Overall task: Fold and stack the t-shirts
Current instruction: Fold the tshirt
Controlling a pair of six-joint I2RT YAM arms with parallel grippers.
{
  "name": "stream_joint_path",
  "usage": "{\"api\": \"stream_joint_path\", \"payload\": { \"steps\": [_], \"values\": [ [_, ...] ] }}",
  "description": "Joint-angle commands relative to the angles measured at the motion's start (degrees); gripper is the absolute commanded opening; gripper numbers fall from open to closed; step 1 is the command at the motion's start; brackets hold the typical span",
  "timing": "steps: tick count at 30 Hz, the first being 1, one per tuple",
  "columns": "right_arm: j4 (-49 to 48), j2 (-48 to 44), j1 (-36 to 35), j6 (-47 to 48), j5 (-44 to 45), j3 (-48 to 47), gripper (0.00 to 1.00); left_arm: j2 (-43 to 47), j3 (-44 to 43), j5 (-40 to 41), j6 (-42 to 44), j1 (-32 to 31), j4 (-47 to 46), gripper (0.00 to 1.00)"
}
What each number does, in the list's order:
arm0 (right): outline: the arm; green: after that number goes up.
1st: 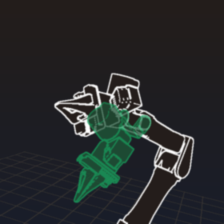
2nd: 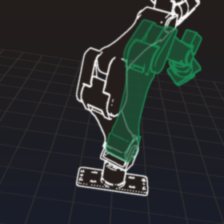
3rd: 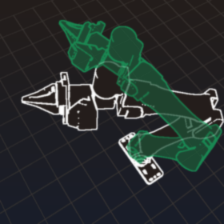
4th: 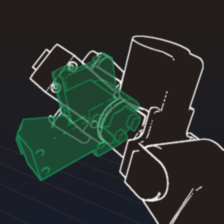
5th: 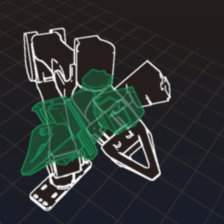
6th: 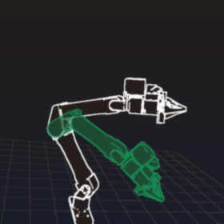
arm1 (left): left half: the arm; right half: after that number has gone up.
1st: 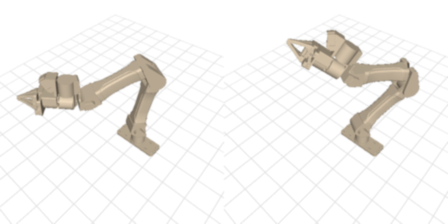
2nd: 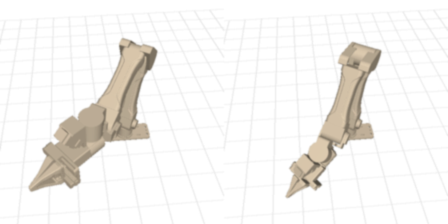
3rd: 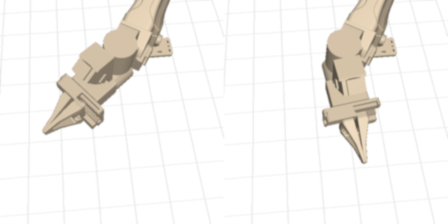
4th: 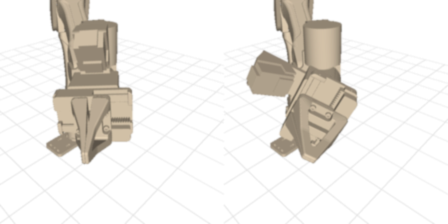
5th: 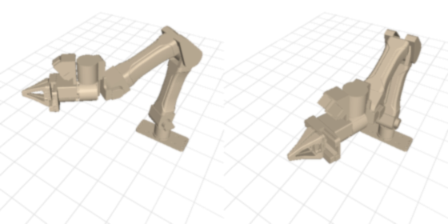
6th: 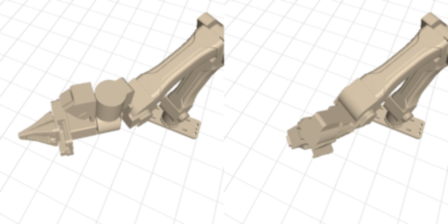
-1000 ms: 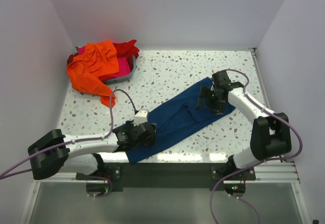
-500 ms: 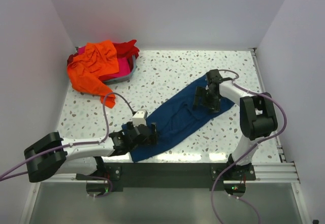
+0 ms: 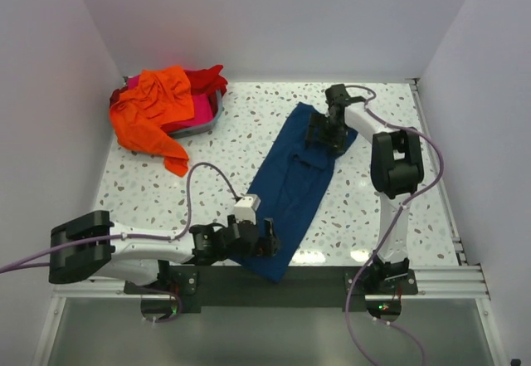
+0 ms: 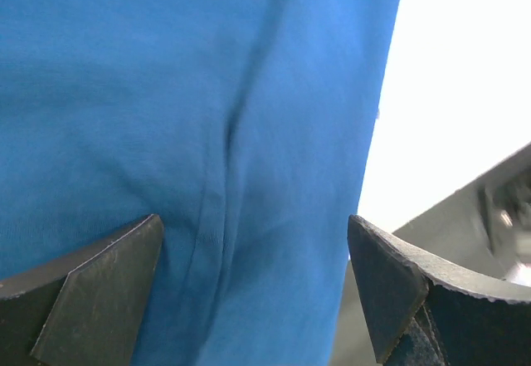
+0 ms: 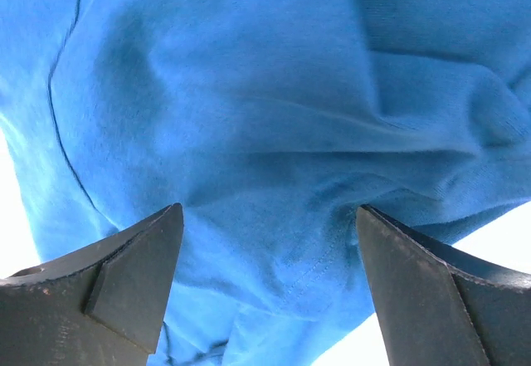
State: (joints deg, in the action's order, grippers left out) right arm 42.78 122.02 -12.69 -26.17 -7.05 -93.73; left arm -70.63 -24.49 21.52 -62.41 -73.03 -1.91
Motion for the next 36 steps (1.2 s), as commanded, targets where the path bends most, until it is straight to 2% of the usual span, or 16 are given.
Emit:
{"api": "stream_joint_path", "payload": {
  "steps": [1,4,10,16,19,26,36],
  "values": [
    [-0.1,3.8,0.1,0.9,-0.7,-5.5,0.88,-1.4,-3.3,-4.1,-3.7,-3.1,-0.4,0.98],
    [-2.3,1.4,-0.1,1.3,-3.1,-8.2,0.88,-2.3,-8.6,-2.8,-2.5,-4.7,3.9,0.98],
    [-5.2,-10.2,0.0,4.9,-8.8,-7.3,0.89,3.8,-13.2,4.0,0.7,-4.7,13.1,1.0],
    [-7.7,-23.0,-0.8,5.5,-11.4,3.4,0.9,3.2,-13.8,7.0,2.7,-4.7,21.0,1.0],
    [-8.2,-27.2,-1.5,4.4,-10.6,8.1,0.9,2.8,-12.2,6.3,2.8,-4.7,20.1,1.0],
    [-14.2,-36.2,-3.9,0.8,-8.4,26.2,0.89,0.6,-7.9,2.7,0.6,-4.7,14.1,1.0],
    [-20.7,-35.3,-5.2,-2.1,-7.2,39.0,0.88,-7.1,-8.0,-2.7,-1.3,-5.5,6.0,1.0]
  ]
}}
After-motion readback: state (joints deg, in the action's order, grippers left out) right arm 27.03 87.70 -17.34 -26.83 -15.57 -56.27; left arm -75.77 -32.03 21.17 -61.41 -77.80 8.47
